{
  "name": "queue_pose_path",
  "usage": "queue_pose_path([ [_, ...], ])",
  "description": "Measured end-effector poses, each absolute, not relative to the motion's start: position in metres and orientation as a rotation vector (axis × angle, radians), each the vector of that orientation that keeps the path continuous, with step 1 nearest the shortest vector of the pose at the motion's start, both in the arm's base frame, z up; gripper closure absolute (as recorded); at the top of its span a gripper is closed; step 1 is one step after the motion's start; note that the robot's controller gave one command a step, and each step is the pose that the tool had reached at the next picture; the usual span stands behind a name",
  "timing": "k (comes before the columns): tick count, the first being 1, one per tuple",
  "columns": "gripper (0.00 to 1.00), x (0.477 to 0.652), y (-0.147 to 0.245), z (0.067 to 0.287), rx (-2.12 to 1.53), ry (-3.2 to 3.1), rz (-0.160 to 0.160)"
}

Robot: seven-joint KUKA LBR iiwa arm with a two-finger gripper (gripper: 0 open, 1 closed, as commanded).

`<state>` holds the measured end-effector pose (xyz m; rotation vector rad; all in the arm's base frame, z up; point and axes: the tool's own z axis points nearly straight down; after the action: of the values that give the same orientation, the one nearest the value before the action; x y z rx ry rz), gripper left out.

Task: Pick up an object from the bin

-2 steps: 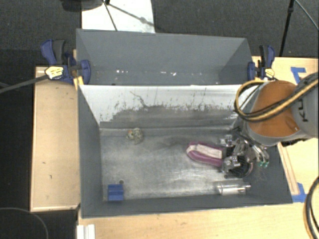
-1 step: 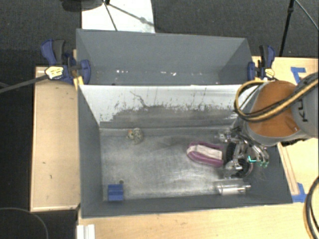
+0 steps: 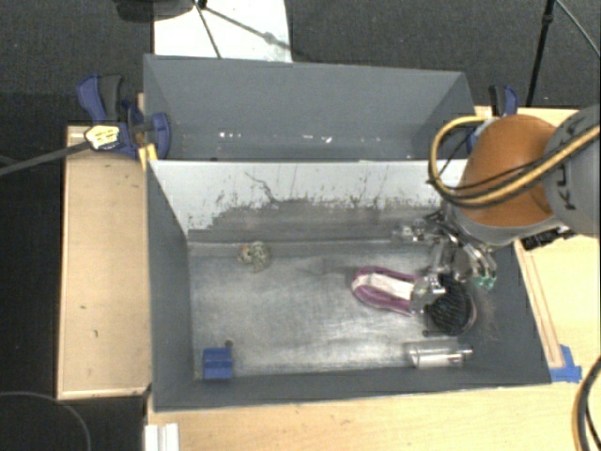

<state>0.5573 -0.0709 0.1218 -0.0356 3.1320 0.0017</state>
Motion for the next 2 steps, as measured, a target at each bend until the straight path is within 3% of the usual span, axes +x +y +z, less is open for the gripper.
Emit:
queue_pose_path([
  [1,0.00,0.5374,-0.0778,0.0705,-0.314,3.124,0.000],
  [2,1.00,0.5374,-0.0781,0.0719,-0.319,3.125,-0.001],
])
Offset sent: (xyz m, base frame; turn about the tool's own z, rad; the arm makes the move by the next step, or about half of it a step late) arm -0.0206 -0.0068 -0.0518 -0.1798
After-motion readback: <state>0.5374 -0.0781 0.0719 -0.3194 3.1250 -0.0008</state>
